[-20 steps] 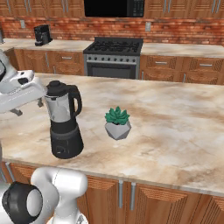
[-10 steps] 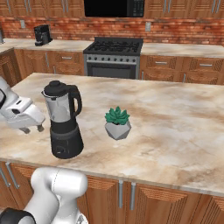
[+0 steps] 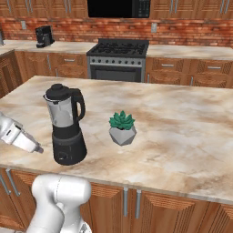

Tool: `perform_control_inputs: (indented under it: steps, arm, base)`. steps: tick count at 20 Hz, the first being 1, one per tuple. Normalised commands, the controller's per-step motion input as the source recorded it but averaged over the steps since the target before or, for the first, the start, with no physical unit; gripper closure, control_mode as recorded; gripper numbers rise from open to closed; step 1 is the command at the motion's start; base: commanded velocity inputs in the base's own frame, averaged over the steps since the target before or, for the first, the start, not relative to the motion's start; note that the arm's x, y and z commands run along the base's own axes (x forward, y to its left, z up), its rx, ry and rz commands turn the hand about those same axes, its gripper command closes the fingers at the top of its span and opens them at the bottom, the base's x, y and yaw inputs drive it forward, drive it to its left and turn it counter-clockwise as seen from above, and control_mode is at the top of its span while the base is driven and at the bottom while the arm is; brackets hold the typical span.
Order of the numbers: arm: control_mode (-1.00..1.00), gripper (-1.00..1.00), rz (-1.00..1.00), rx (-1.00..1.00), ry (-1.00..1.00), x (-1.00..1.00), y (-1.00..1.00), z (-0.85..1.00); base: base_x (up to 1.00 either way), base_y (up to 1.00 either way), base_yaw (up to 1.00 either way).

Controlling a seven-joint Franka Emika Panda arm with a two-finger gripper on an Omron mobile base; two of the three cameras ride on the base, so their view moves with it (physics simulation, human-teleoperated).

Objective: Open the blender lid, put the orange in the blender, close the lid, and start the blender.

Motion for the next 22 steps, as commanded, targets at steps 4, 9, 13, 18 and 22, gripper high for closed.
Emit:
perform_control_inputs:
  steps: [4, 9, 13, 18, 22]
  arm:
    - [-1.00, -1.00, -0.27, -0.14, -0.43, 0.01, 0.05, -0.07]
    - [-1.00, -1.00, -0.09, -0.07, -0.42, 0.00, -0.01, -0.08]
    - [-1.00, -1.00, 0.00, -0.04, -0.31, 0.09, -0.04, -0.11]
    - [-1.00, -1.00, -0.05, -0.04, -0.14, 0.06, -0.09, -0.22]
    - [-1.00, -1.00, -0.09, -0.02, -0.05, 0.14, -0.04, -0.24]
  base:
    - [0.00, 0.00, 0.00]
    - [0.00, 0.00, 0.00]
    - [0.00, 0.00, 0.00]
    - [0.00, 0.00, 0.00]
    - [0.00, 0.00, 0.00]
